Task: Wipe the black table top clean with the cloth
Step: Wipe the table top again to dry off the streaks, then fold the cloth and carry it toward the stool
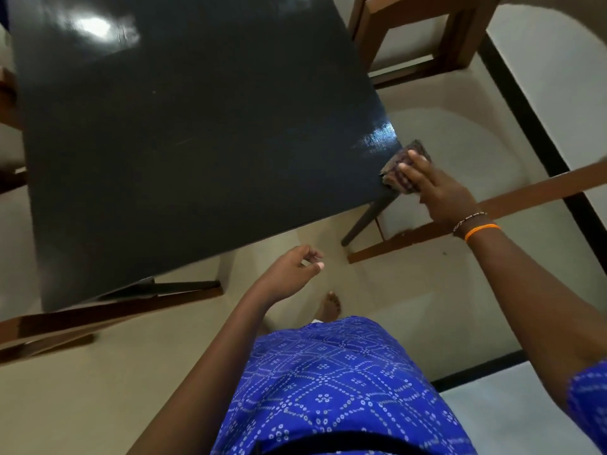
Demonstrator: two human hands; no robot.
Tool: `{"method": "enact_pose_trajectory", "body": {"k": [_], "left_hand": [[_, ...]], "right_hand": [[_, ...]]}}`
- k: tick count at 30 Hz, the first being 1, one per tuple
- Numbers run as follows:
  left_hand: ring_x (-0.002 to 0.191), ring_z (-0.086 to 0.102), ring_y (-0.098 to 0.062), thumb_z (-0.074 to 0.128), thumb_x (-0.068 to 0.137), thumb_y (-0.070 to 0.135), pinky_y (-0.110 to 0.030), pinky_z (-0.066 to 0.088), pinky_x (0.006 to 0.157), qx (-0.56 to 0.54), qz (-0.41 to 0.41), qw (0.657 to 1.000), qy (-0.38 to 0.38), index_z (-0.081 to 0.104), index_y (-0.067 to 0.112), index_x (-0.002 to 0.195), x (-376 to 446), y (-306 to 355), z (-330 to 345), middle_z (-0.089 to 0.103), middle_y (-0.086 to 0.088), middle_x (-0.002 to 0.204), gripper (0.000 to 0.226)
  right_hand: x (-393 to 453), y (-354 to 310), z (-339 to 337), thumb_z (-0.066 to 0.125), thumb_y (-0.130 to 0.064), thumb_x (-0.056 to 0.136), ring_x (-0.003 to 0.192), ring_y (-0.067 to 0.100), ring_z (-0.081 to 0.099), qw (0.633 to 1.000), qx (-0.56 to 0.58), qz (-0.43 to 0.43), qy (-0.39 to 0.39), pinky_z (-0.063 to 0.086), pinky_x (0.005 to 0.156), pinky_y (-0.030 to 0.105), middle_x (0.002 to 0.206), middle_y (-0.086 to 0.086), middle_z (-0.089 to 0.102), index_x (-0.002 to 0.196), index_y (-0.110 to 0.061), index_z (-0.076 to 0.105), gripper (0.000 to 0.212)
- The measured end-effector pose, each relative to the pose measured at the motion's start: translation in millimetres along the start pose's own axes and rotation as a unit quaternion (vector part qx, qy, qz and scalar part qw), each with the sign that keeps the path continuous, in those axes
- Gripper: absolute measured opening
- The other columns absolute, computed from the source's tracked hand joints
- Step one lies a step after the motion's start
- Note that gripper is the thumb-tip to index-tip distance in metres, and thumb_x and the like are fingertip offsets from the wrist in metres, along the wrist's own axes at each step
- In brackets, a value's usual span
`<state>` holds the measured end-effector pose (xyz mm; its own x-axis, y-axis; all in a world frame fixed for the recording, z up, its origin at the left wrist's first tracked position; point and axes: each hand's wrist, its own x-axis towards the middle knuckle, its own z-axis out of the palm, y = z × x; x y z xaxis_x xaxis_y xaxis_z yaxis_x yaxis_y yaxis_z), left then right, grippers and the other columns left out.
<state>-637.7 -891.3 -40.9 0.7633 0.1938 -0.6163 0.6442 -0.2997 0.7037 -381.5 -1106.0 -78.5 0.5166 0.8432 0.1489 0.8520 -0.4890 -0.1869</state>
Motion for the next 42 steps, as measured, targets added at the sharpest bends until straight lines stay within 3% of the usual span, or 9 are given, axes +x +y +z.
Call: {"method": "enact_pose_trajectory", "body": {"k": [4, 9, 12, 23, 27, 31, 35, 38, 42], "left_hand": [[0.092, 0.055, -0.002, 0.051, 0.092, 0.03, -0.016, 0.043, 0.071, -0.008, 0.021, 1.0, -0.021, 0.055, 0.028, 0.11, -3.6, -0.3, 3.2, 0.055, 0.011, 0.106, 0.018], [0.091, 0.057, -0.005, 0.051, 0.092, 0.026, -0.02, 0.044, 0.075, -0.013, 0.045, 0.999, -0.019, 0.058, 0.026, 0.107, -3.1, 7.0, -2.1, 0.057, 0.01, 0.107, 0.017], [0.089, 0.058, -0.008, 0.052, 0.091, 0.019, -0.024, 0.046, 0.077, -0.035, 0.066, 0.997, 0.026, 0.06, 0.023, 0.104, -4.2, 11.9, -13.3, 0.059, 0.007, 0.108, 0.015], [0.092, 0.06, -0.014, 0.048, 0.093, 0.02, -0.032, 0.047, 0.083, -0.029, -0.002, 0.999, -0.028, 0.06, 0.022, 0.101, -15.3, -5.2, -47.3, 0.062, -0.001, 0.103, 0.015], [0.093, 0.06, -0.017, 0.047, 0.094, 0.025, -0.028, 0.046, 0.08, 0.058, -0.003, 0.987, -0.151, 0.062, 0.014, 0.108, -12.7, 4.8, -30.4, 0.064, -0.007, 0.107, 0.023], [0.097, 0.06, -0.023, 0.046, 0.095, 0.029, -0.033, 0.048, 0.088, 0.126, 0.016, 0.968, -0.216, 0.061, 0.008, 0.107, -5.5, 28.4, 2.7, 0.061, -0.009, 0.108, 0.029], [0.094, 0.057, -0.02, 0.039, 0.096, 0.04, -0.02, 0.048, 0.071, 0.152, 0.046, 0.95, -0.268, 0.055, 0.004, 0.12, -1.8, 64.2, 46.8, 0.055, -0.007, 0.109, 0.046], [0.099, 0.06, -0.02, 0.035, 0.097, 0.043, -0.017, 0.051, 0.072, 0.069, 0.088, 0.96, -0.256, 0.051, 0.003, 0.127, 0.4, 99.5, 87.1, 0.056, -0.019, 0.126, 0.053], [0.103, 0.062, -0.023, 0.041, 0.095, 0.041, -0.027, 0.053, 0.08, -0.129, 0.052, 0.95, -0.28, 0.057, 0.013, 0.121, 3.4, 158.0, 146.9, 0.065, -0.008, 0.114, 0.041]], "right_hand": [[-11.1, -10.5, -8.2, 0.044, 0.001, 0.09, 0.124, 0.039, 0.049, 0.889, 0.199, 0.378, 0.166, 0.039, 0.102, 0.042, 0.14, 0.022, 0.046, 0.141, 0.0, 0.036, 0.052], [22.5, -88.1, -10.4, 0.043, 0.002, 0.091, 0.128, 0.03, 0.048, 0.723, 0.374, 0.492, 0.309, 0.035, 0.098, 0.02, 0.142, 0.017, 0.045, 0.141, -0.001, 0.034, 0.051], [35.9, -153.6, 2.8, 0.042, 0.004, 0.091, 0.132, 0.029, 0.044, 0.67, 0.411, 0.536, 0.308, 0.036, 0.108, 0.032, 0.147, 0.016, 0.04, 0.144, -0.003, 0.03, 0.055], [-6.1, -242.8, 17.4, 0.046, 0.003, 0.091, 0.136, 0.026, 0.039, 0.839, 0.366, 0.402, 0.034, 0.032, 0.112, 0.033, 0.149, 0.014, 0.038, 0.145, -0.012, 0.03, 0.059], [-50.5, -224.5, 15.6, 0.048, 0.001, 0.09, 0.089, 0.02, 0.057, 0.823, 0.386, 0.386, -0.154, 0.043, 0.073, 0.019, 0.124, 0.017, 0.061, 0.139, -0.018, 0.045, 0.053], [-91.5, -216.1, 11.6, 0.046, 0.007, 0.09, 0.096, 0.039, 0.062, 0.739, 0.434, 0.511, -0.068, 0.039, 0.05, 0.002, 0.114, 0.022, 0.064, 0.135, -0.012, 0.049, 0.049], [-113.9, -189.2, -17.2, 0.044, 0.008, 0.091, 0.095, 0.023, 0.057, 0.674, 0.482, 0.556, 0.067, 0.046, 0.079, 0.02, 0.119, 0.017, 0.062, 0.135, -0.005, 0.047, 0.046], [-130.4, -166.6, -45.1, 0.043, 0.01, 0.091, 0.086, 0.039, 0.058, 0.642, 0.502, 0.556, 0.163, 0.047, 0.059, 0.01, 0.116, 0.031, 0.061, 0.134, -0.005, 0.047, 0.046], [-154.1, -140.1, -84.6, 0.037, 0.006, 0.096, 0.065, 0.004, 0.057, 0.624, 0.535, 0.529, 0.211, 0.049, 0.055, 0.014, 0.088, -0.003, 0.067, 0.141, -0.009, 0.038, 0.048]]}}
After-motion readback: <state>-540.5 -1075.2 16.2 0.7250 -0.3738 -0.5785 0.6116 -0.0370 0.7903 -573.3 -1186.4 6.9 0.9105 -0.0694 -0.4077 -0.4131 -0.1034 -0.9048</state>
